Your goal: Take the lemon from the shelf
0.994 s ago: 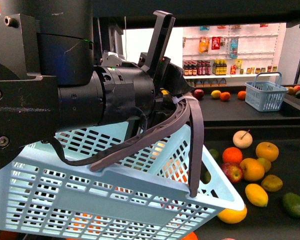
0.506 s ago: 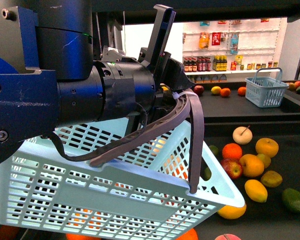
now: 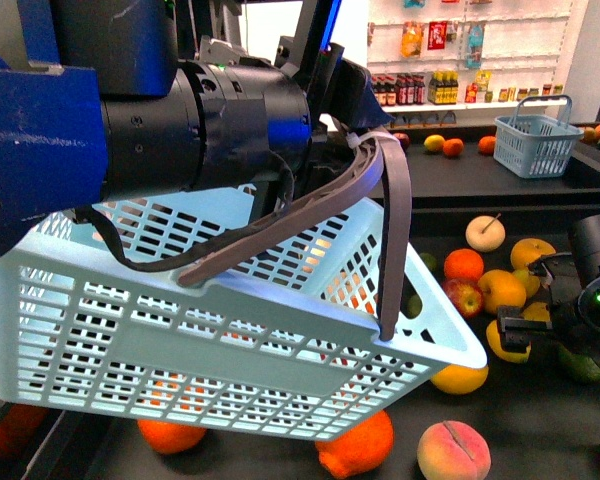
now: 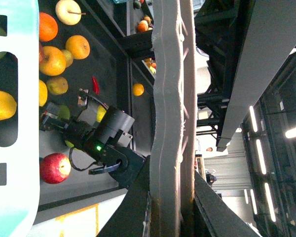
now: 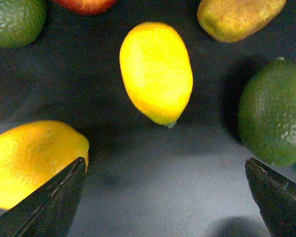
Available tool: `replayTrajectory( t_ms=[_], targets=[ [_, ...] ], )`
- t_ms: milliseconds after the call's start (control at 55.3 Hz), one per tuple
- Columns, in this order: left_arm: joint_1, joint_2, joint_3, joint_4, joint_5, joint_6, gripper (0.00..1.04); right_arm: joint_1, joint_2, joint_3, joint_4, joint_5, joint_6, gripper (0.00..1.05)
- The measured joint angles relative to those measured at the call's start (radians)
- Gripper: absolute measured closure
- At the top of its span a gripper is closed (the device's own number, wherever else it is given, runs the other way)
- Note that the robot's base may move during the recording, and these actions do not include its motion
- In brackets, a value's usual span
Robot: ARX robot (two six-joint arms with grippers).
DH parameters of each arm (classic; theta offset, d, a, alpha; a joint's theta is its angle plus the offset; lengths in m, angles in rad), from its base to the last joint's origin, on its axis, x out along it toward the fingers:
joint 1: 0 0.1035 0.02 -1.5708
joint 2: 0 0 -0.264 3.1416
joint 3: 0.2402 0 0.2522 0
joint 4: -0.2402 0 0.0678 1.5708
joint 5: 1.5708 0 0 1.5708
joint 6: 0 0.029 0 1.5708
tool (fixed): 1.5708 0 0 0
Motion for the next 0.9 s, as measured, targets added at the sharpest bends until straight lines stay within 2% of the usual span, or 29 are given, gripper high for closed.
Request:
replayTrajectory(
  t_ms=[380, 741, 904],
  targets=[
    [0.0, 0.0, 0.0, 0.0, 0.0, 0.0, 0.93, 0.0, 0.207, 0.337, -0.09, -0.008, -0.034, 0.07],
    [0.0, 0.0, 0.0, 0.0, 0.0, 0.0, 0.93, 0.006, 0.515, 0.866, -0.338, -0.013, -0.014, 0.07],
    [0.0, 0.0, 0.0, 0.0, 0.0, 0.0, 0.93, 0.008, 0.592, 0.984, -0.388, -0.02, 0.0, 0.07]
  ],
)
